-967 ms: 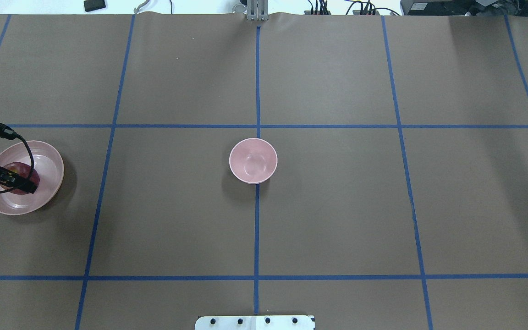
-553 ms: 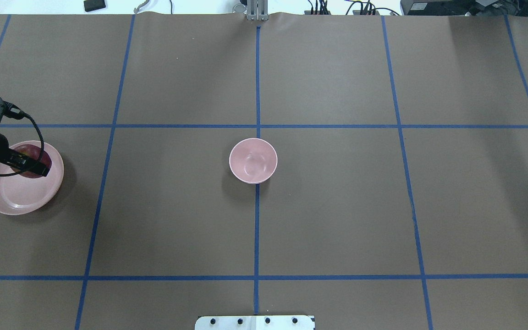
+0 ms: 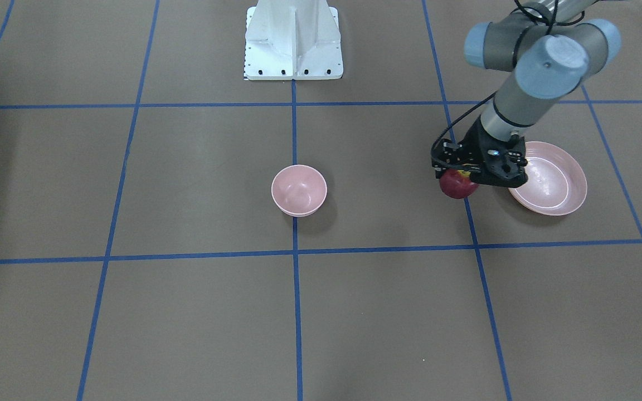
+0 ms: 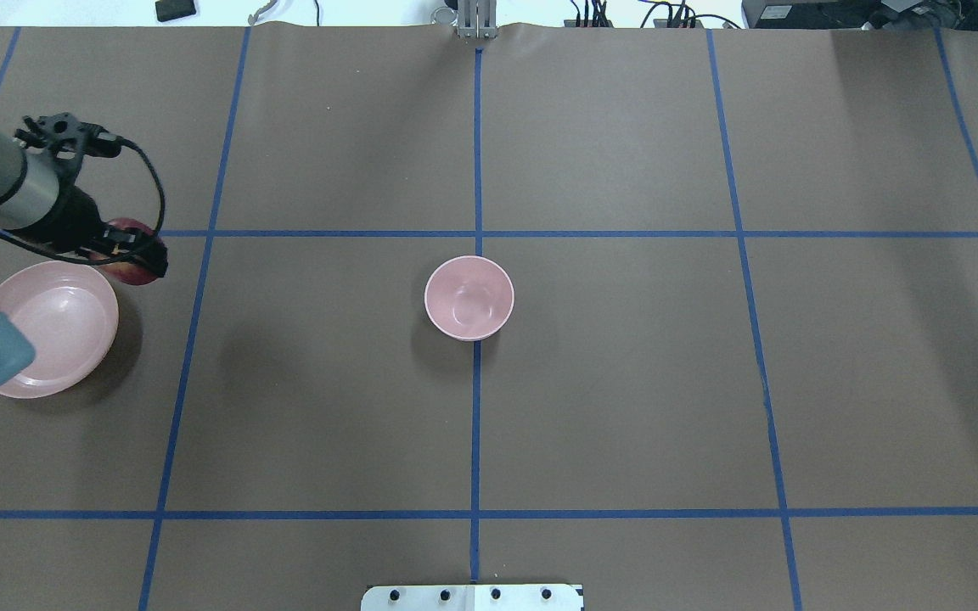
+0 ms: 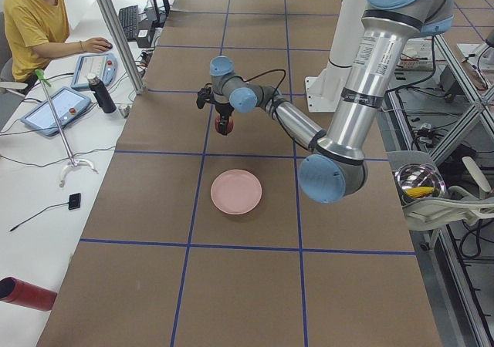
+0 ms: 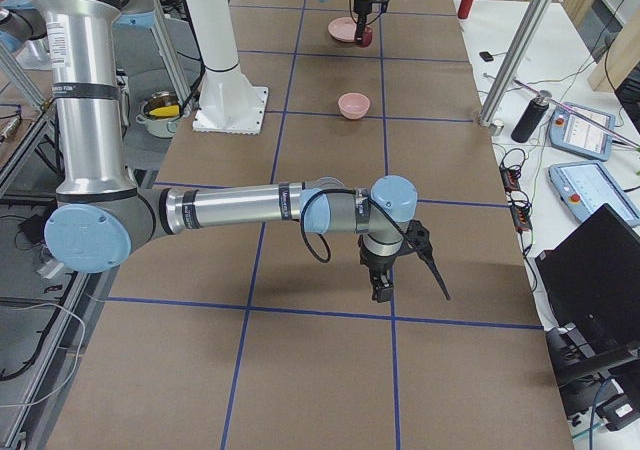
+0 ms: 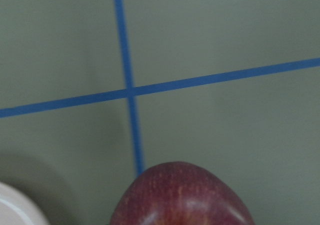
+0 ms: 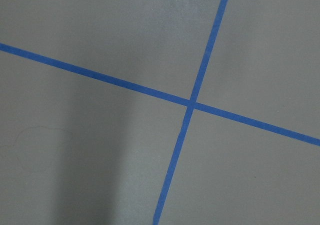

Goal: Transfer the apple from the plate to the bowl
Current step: 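Carry the apple with the left gripper over the small pink bowl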

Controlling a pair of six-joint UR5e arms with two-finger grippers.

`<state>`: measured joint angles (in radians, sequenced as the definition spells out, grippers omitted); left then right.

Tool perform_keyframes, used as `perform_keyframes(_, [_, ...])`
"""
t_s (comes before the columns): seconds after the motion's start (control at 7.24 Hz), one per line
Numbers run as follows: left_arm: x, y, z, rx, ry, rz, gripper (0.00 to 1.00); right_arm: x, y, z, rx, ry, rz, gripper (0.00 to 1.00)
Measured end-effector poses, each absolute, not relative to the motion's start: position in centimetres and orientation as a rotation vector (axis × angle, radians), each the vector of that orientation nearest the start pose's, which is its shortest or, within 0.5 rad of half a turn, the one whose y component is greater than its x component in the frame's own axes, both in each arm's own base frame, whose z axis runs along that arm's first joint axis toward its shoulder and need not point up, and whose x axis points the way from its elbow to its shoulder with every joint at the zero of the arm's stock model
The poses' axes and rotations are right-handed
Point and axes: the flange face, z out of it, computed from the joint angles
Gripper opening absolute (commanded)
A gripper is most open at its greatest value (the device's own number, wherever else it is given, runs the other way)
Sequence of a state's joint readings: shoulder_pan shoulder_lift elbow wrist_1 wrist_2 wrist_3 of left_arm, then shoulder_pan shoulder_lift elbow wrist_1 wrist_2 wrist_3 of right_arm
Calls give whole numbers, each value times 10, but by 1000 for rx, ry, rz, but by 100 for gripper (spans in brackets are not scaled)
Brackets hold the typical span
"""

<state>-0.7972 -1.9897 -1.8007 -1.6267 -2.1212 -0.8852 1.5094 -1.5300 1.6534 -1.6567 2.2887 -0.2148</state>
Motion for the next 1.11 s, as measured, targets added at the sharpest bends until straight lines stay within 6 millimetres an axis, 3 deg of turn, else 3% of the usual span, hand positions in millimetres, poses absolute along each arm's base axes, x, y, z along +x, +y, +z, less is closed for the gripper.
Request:
perform_keyframes(0.41, [496, -483, 206, 33, 881, -23, 6, 37, -510, 613, 85, -716, -274, 100])
perform_keyframes(0.55, [528, -484, 178, 23, 880, -55, 6, 37, -509, 614, 83, -715, -274, 100])
perform_keyframes(0.69, [553, -483, 158, 16, 875, -72, 11, 37, -509, 614, 83, -715, -273, 100])
perform_keyframes(0.97, [585, -478, 148, 18, 854, -71, 27, 37, -509, 615, 82, -716, -273, 100])
perform_keyframes(1.11, [596, -474, 148, 24, 845, -65, 45, 37, -509, 615, 82, -716, -273, 100])
